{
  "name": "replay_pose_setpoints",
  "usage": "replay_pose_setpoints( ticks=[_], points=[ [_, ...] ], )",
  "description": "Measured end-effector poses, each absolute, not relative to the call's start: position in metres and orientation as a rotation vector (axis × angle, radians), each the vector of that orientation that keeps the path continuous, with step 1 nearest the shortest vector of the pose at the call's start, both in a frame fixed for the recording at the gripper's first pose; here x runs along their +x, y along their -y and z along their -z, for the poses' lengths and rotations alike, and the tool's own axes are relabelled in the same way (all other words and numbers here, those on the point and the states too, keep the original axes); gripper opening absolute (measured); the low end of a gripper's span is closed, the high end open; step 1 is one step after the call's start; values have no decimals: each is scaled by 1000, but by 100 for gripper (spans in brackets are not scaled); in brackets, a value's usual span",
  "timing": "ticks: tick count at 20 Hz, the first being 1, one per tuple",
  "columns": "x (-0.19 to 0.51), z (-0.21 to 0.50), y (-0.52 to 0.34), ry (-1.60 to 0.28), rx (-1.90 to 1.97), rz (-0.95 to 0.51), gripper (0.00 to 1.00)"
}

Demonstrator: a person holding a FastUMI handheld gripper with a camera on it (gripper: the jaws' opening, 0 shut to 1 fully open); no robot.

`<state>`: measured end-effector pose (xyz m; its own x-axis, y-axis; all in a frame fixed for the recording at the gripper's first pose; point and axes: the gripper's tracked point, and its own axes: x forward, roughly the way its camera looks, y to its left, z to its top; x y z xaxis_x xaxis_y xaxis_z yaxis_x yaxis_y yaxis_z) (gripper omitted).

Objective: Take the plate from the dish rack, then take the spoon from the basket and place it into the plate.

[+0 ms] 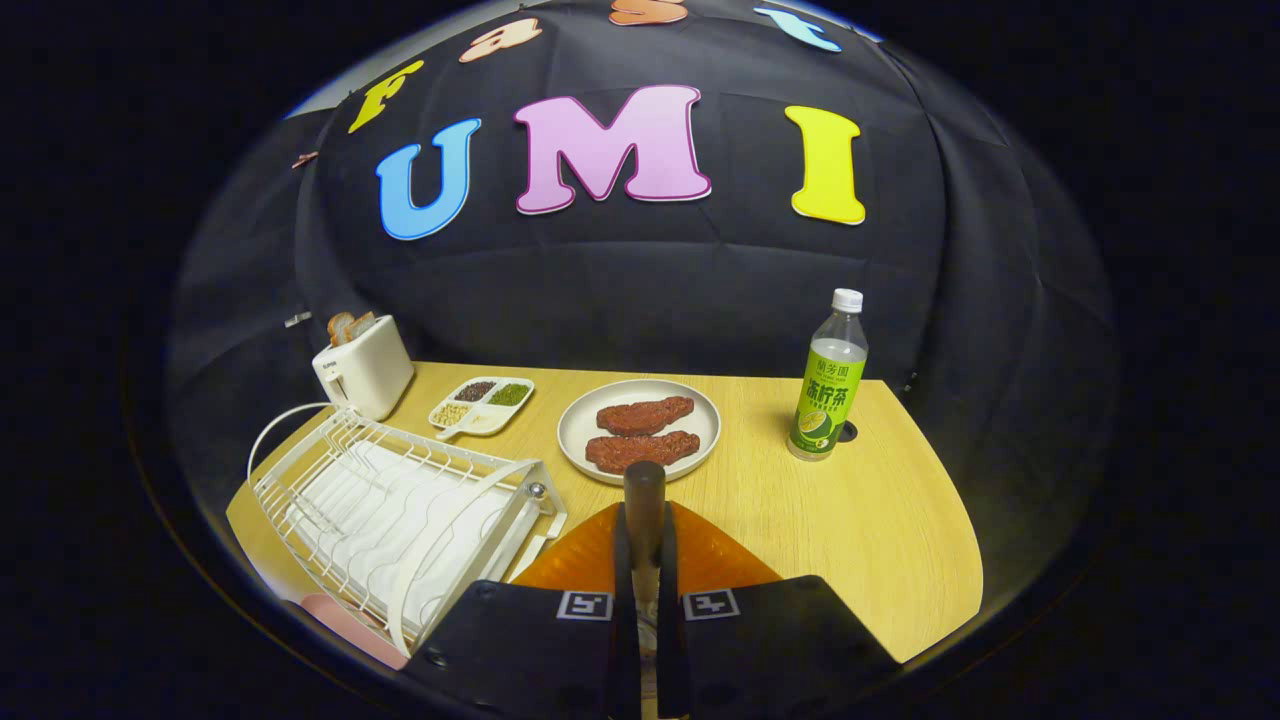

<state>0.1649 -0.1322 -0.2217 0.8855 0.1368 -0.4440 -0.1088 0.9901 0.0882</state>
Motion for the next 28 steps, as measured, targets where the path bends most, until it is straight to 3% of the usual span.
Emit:
replay_pose_setpoints(
  ticks=[7, 16, 23, 28],
  points=[
    [146, 150, 134, -416, 85, -97, 11],
    [52, 97, 70, -427, 124, -115, 11],
    [-10, 122, -3, -481, 225, -144, 11],
    [-48, 184, -67, -577, 340, -220, 11]
  ],
)
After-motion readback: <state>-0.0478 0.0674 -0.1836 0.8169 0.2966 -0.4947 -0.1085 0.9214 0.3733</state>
